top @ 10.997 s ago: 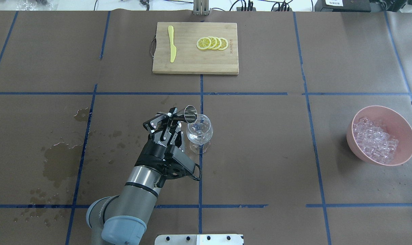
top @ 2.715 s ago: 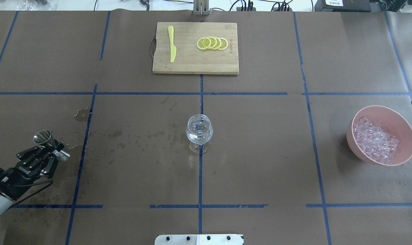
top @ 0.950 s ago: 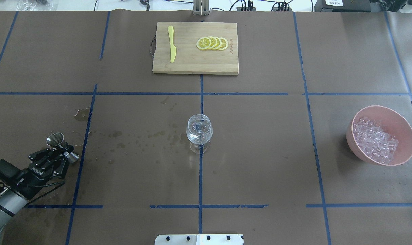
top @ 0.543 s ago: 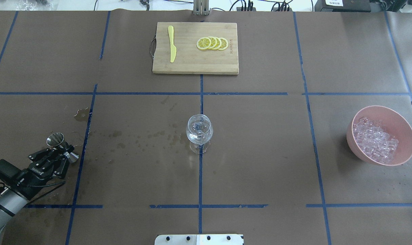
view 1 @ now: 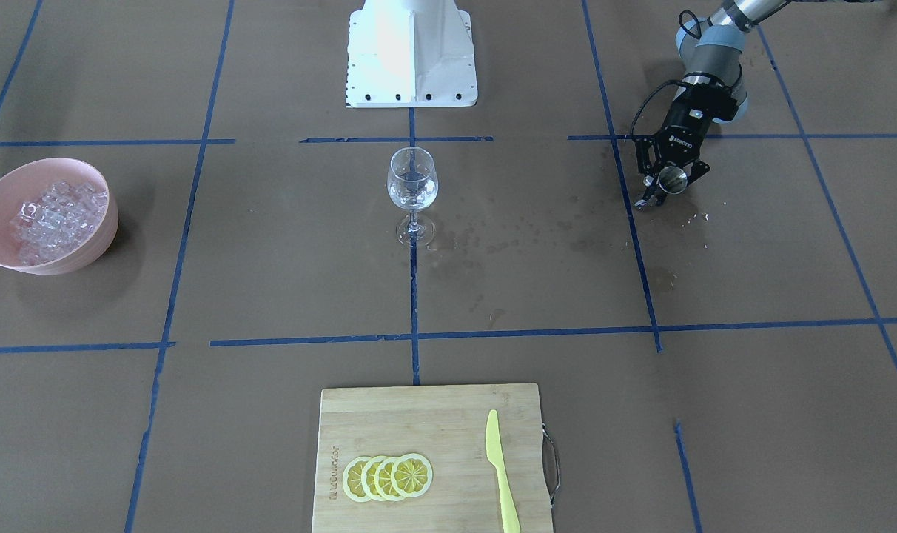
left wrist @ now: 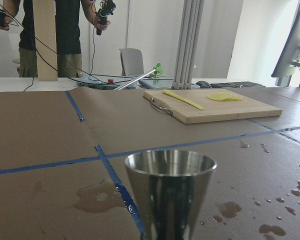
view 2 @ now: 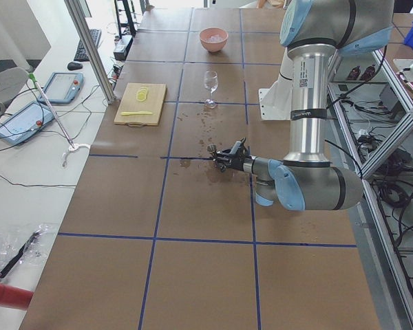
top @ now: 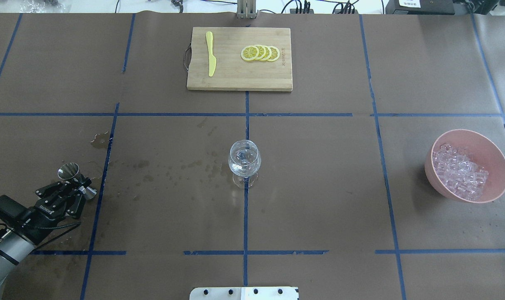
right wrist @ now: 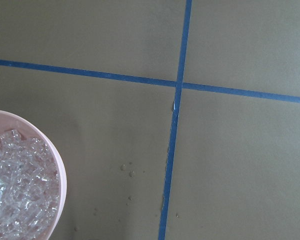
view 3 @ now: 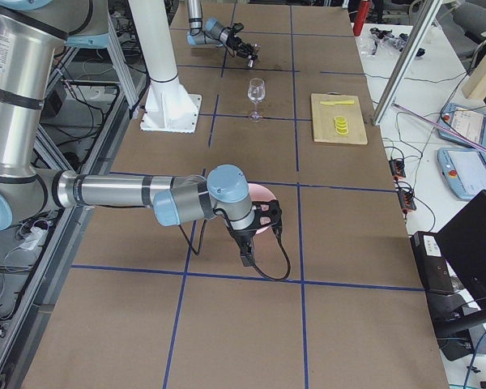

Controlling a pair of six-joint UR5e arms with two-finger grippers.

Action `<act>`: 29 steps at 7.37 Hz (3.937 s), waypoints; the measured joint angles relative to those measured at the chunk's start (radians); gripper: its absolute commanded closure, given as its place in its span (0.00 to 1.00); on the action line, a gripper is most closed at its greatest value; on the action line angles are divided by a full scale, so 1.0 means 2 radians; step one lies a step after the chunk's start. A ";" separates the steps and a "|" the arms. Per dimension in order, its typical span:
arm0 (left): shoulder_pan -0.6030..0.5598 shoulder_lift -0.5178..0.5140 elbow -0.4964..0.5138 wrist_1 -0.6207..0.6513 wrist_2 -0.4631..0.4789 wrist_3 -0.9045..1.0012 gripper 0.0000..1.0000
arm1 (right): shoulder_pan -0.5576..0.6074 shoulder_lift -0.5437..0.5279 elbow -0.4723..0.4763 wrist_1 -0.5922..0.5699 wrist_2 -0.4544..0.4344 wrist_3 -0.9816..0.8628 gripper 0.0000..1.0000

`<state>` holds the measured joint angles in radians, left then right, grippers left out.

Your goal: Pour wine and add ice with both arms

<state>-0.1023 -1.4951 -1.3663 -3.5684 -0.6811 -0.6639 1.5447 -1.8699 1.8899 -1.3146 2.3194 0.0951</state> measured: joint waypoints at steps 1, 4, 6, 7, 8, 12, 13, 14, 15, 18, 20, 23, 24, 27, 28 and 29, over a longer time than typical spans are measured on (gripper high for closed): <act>0.000 0.000 0.000 0.000 0.000 0.000 0.87 | 0.000 0.000 0.000 0.000 0.000 0.000 0.00; 0.002 0.000 0.002 0.001 0.001 0.000 0.80 | 0.000 0.000 0.000 0.000 0.000 -0.001 0.00; 0.004 0.000 0.003 0.001 0.001 0.001 0.67 | 0.000 0.000 0.000 0.000 0.000 -0.001 0.00; 0.004 0.001 0.002 0.001 0.002 0.001 0.55 | 0.000 0.000 0.000 0.000 0.000 -0.001 0.00; 0.004 0.001 0.001 0.000 0.003 0.000 0.41 | 0.000 0.000 -0.001 0.000 0.000 -0.001 0.00; 0.005 0.002 0.001 -0.001 0.010 -0.001 0.11 | 0.000 0.000 -0.001 0.000 0.000 -0.002 0.00; 0.005 0.002 0.001 -0.001 0.012 -0.001 0.00 | 0.000 0.000 -0.001 0.000 0.000 -0.003 0.00; 0.005 0.002 0.000 -0.002 0.013 -0.001 0.00 | 0.000 0.000 -0.001 0.000 0.000 -0.003 0.00; 0.005 0.003 -0.002 -0.003 0.013 -0.001 0.00 | 0.000 0.000 0.000 0.000 0.000 -0.003 0.00; 0.004 0.005 -0.019 -0.006 0.027 0.007 0.00 | 0.001 0.000 0.000 0.000 0.000 -0.001 0.00; 0.003 0.009 -0.046 -0.007 0.036 0.021 0.00 | 0.002 0.001 0.000 0.000 0.000 0.001 0.00; 0.001 0.015 -0.083 -0.010 0.035 0.055 0.00 | 0.002 0.003 0.000 0.000 0.000 0.003 0.00; 0.000 0.024 -0.096 -0.013 0.033 0.066 0.00 | 0.002 0.004 0.000 0.000 0.000 0.003 0.00; -0.033 0.044 -0.120 -0.012 -0.015 0.077 0.00 | 0.002 0.005 0.001 0.000 0.000 0.004 0.00; -0.077 0.043 -0.121 0.005 -0.072 0.077 0.00 | 0.002 0.005 0.001 0.000 0.000 0.004 0.00; -0.146 0.037 -0.123 0.044 -0.161 0.078 0.00 | 0.002 0.005 0.001 0.000 0.000 0.004 0.00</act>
<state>-0.3936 -1.4213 -1.6129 -3.4812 -1.0030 -0.5085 1.5478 -1.8607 1.8924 -1.3146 2.3194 0.1028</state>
